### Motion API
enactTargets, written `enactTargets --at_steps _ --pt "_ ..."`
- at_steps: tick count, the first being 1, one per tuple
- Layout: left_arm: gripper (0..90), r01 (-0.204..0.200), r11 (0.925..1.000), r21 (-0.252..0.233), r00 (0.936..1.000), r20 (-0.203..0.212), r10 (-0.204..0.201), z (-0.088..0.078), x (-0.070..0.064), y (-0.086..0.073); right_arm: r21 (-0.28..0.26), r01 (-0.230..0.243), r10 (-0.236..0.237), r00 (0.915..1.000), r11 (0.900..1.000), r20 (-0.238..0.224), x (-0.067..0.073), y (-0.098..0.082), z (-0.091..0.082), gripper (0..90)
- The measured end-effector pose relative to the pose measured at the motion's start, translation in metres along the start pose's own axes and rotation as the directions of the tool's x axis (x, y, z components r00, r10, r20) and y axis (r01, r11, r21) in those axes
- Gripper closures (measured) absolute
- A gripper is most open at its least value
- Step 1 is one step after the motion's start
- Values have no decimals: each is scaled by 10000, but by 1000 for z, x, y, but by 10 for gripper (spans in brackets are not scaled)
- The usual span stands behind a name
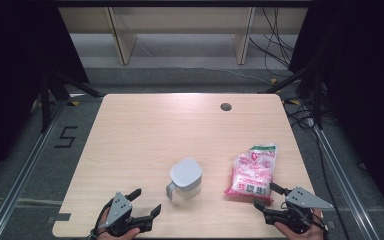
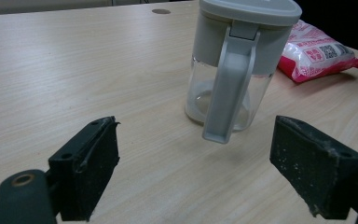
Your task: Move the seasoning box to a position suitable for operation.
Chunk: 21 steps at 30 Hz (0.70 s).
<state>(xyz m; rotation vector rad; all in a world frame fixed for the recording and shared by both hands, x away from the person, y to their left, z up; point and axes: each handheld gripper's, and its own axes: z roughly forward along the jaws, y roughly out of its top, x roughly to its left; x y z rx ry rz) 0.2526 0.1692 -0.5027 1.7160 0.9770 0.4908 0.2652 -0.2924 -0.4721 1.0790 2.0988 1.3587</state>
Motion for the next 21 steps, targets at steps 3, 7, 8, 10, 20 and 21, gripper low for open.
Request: enactTargets --at_steps 3,7,8,10,20,21 --pt "146 -103 9999 -22 9999 35 103 2 -1 0 -134 -113 113 9999 9998 -20 1 1 0 230" --pt "146 -289 9996 3 9996 -12 289 3 -3 -1 -14 -128 128 9999 9999 -37 1 0 1 225" --pt "146 -431 9990 100 9990 -68 432 3 -4 0 -28 -104 104 9999 9999 -21 0 0 1 225" --pt "147 -528 9986 88 9986 -21 528 4 -4 -1 -63 94 -95 9999 9999 -51 -2 0 1 223" --pt "185 -621 9981 -40 9980 149 622 4 -6 1 -34 -137 137 9999 9999 34 -1 -1 1 215" --pt "189 -700 9975 10 9975 95 700 4 -7 1 -79 -8 9 10000 10000 38 -2 -1 1 215"
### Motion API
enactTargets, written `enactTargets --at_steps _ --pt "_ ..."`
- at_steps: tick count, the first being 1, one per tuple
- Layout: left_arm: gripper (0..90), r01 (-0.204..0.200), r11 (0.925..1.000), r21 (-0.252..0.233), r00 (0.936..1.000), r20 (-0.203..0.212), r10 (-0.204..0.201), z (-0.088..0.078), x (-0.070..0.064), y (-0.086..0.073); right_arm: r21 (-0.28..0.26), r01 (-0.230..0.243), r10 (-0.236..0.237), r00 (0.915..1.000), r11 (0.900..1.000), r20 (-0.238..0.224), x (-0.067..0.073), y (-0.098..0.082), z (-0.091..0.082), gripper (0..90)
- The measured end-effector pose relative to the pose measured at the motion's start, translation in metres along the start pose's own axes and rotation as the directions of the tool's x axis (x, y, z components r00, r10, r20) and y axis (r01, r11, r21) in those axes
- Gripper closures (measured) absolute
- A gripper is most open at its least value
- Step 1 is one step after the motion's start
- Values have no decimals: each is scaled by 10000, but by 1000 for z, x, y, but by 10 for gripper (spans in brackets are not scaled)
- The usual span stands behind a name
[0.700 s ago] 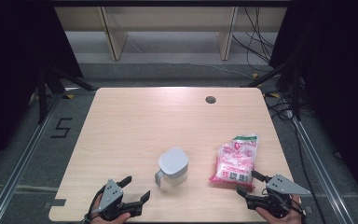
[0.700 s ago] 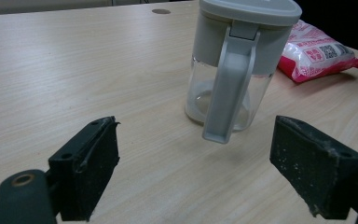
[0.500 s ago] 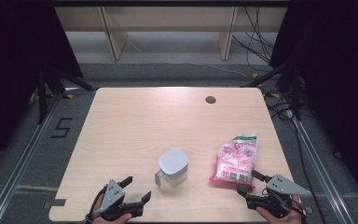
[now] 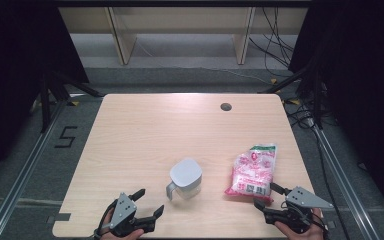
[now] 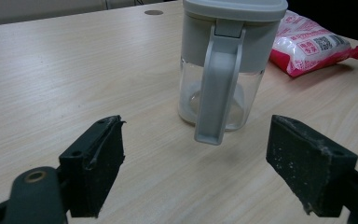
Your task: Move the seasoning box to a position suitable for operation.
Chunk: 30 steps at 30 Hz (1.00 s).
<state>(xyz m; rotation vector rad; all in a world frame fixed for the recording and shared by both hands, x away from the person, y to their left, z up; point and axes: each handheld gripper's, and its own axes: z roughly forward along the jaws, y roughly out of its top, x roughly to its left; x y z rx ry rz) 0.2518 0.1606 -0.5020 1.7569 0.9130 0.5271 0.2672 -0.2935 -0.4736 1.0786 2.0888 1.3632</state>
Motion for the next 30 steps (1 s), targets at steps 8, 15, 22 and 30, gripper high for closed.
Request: enactTargets --at_steps 8,15,22,30 --pt "268 -97 9999 -75 9992 376 99 5 -5 4 -18 23 -24 10000 10000 -64 -1 0 1 207" --pt "401 -711 9971 -284 9955 603 727 17 -14 13 2 -90 90 9999 10000 -111 0 -1 1 203" --pt "513 -987 9936 -554 9938 465 1013 34 -13 23 -6 -145 144 9998 9999 -152 0 -1 1 202" --pt "604 -799 9940 -752 9939 704 852 47 -10 26 142 -110 114 9997 9998 -235 0 -1 1 199"
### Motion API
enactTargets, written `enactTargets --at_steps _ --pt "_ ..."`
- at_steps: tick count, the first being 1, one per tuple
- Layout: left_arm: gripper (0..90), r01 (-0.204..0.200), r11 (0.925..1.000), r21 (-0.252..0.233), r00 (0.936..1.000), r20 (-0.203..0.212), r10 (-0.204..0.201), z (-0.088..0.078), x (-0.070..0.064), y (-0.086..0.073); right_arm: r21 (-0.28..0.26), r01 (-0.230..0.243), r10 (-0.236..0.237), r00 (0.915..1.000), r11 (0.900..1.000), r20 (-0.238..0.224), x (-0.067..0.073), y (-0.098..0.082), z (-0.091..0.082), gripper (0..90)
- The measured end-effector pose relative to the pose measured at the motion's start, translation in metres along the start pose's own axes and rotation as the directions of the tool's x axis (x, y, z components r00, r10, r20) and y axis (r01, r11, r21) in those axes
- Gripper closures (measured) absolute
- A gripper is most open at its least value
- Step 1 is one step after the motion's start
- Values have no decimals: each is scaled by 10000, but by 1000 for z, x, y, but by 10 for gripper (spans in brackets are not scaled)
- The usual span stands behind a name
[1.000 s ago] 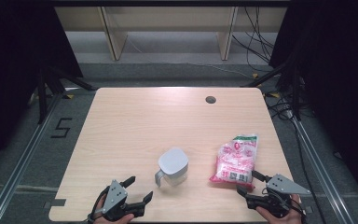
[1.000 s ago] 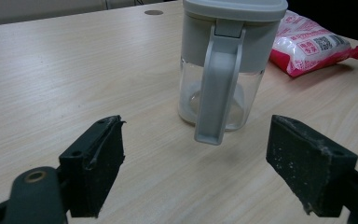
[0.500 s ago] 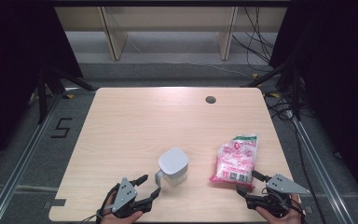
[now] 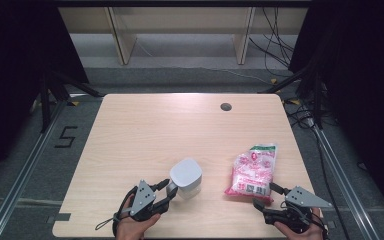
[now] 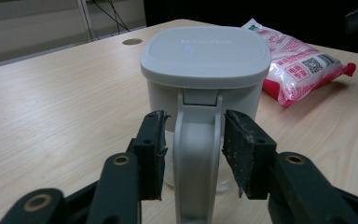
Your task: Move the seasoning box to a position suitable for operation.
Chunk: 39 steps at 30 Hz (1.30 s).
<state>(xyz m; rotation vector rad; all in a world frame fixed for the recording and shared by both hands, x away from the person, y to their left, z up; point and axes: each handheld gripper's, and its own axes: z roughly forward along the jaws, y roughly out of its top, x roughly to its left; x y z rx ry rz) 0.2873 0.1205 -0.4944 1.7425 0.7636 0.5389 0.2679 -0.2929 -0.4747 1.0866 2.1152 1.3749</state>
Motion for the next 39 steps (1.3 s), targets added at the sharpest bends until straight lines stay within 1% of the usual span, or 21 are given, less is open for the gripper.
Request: enactTargets --at_steps 3,4,7,9,10,11,12,14,17,18,19,21,23,24,25,26,29,30,31,32,39 --pt "648 -314 9995 -13 9995 -4 314 2 0 1 -44 190 -190 9998 9998 -18 0 0 0 199" --pt "651 -314 9995 -13 9995 -4 314 2 0 1 5 -101 101 9999 9999 10 2 0 0 199" --pt "653 -166 9999 -36 9999 -39 166 4 -1 0 12 147 -147 9999 9999 -22 0 0 1 198" --pt "656 -526 9986 4 9986 -71 526 5 -2 1 -53 189 -189 9998 9998 52 0 0 2 198" --pt "667 -687 9976 120 9975 -129 688 4 -3 1 17 -93 93 9999 10000 -45 3 0 1 198" --pt "667 -665 9977 127 9977 -109 666 5 -4 1 17 -93 93 9999 10000 -45 3 0 1 198" --pt "675 -679 9977 41 9977 -65 679 7 -5 1 -57 269 -268 9996 9996 71 0 0 1 198" --pt "679 -625 9980 -19 9979 -146 625 11 -7 2 -55 168 -167 9999 9998 17 1 0 2 198" --pt "679 -927 9956 124 9954 -238 930 13 -6 4 -40 121 -121 9999 9999 18 1 0 2 198" --pt "679 -931 9957 -7 9954 -209 931 16 -6 3 -22 -8 8 9998 10000 -181 1 0 1 198" --pt "679 -779 9969 89 9966 -277 781 16 -6 4 -63 123 -124 9998 9999 -166 1 0 1 199" --pt "680 -717 9974 25 9970 -297 717 19 -6 4 -10 -121 121 9999 9999 -79 1 0 1 199" --pt "679 -749 9972 74 9965 -377 751 22 -5 6 65 115 -115 9999 9999 -8 0 0 0 198" --pt "679 -741 9972 83 9964 -404 744 23 -5 6 59 -237 237 9997 9997 -81 3 0 0 199" --pt "679 -627 9980 65 9973 -388 629 25 -5 6 59 -237 237 9997 9997 -81 3 0 0 199" --pt "680 -769 9970 26 9963 -383 770 27 -3 6 -27 -12 11 9999 10000 -119 1 0 1 199" --pt "680 -600 9982 -1 9973 -428 599 32 -2 8 12 264 -264 9996 9997 -72 -1 0 1 199" --pt "680 -710 9975 26 9965 -431 711 34 -1 9 12 264 -264 9996 9997 -72 -1 0 1 199" --pt "680 -481 9988 -46 9979 -442 479 36 -1 9 -47 225 -225 9997 9997 -12 -1 0 1 199" --pt "680 -635 9980 -1 9969 -475 634 38 0 10 -33 79 -79 10000 10000 -37 0 0 1 199" --pt "680 -640 9979 14 9969 -457 640 50 5 14 129 227 -226 9997 9997 -85 -1 -1 2 199"
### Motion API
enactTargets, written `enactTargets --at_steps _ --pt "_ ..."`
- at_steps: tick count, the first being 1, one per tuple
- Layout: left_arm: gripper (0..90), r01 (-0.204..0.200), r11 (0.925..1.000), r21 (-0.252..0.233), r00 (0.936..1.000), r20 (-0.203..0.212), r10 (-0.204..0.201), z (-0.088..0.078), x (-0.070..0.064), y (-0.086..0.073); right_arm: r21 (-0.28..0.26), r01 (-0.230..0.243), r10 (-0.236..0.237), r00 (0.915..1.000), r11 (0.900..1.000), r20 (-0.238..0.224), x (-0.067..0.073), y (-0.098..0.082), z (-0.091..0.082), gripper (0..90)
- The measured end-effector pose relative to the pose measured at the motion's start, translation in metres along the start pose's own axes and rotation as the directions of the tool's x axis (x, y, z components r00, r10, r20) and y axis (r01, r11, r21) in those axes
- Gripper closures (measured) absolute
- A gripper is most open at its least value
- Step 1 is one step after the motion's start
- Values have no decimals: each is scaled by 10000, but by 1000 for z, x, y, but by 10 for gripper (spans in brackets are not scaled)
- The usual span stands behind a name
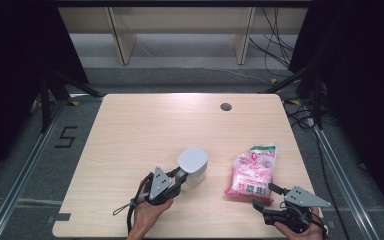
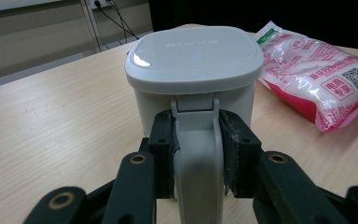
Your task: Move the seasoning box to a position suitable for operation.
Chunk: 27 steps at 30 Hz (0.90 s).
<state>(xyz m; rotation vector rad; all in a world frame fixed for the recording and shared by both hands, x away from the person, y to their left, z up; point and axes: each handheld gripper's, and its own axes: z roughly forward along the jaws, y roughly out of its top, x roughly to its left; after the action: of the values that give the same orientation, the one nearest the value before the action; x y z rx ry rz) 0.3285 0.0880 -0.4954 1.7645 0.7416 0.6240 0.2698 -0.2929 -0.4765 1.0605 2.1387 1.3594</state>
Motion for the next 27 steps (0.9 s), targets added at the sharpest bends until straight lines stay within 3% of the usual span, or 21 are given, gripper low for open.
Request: enactTargets --at_steps 2,4,5,6,11,13,15,16,18,19,20,21,26,27 --pt "680 67 10000 52 10000 11 -67 3 1 1 -179 133 -132 9999 9998 42 -1 0 1 202" --pt "680 -59 10000 24 10000 28 59 7 4 2 -34 -315 314 9995 9995 -102 2 0 0 202" --pt "680 -199 9998 88 9998 31 199 9 6 3 -117 -227 226 9997 9997 -61 1 0 0 202" --pt "680 6 10000 5 10000 37 -6 11 5 3 -63 -335 335 9994 9994 -45 2 -1 0 202" --pt "680 -1 9999 125 10000 34 0 21 12 7 -166 -168 170 9998 9997 124 1 0 -1 212" --pt "680 12 10000 62 10000 19 -12 26 14 8 -128 -360 360 9993 9993 35 2 0 -2 212" --pt "680 137 9999 67 9999 36 -137 30 17 10 -206 -188 187 9998 9996 -41 0 0 0 211" --pt "679 356 9994 -3 9990 256 -356 33 21 10 -182 -171 171 9999 9997 -10 0 0 -1 212" --pt "678 541 9985 42 9984 190 -541 34 22 10 -180 -197 198 9998 9996 17 0 0 -1 212" --pt "678 399 9992 -14 9989 248 -398 35 24 10 -199 -72 72 10000 9998 2 -1 0 -1 212" --pt "673 404 9992 -13 9987 302 -404 35 25 9 -140 -316 315 9995 9994 -34 1 0 -1 212" --pt "665 533 9986 -44 9983 245 -532 35 26 9 -247 -68 67 10000 9997 -12 -1 0 -1 212" --pt "628 655 9978 89 9978 33 -655 33 34 5 -124 -302 301 9995 9995 -37 2 0 -2 212" --pt "624 434 9985 339 9989 -213 -427 32 36 4 -124 -295 295 9996 9995 -39 2 0 -2 212"
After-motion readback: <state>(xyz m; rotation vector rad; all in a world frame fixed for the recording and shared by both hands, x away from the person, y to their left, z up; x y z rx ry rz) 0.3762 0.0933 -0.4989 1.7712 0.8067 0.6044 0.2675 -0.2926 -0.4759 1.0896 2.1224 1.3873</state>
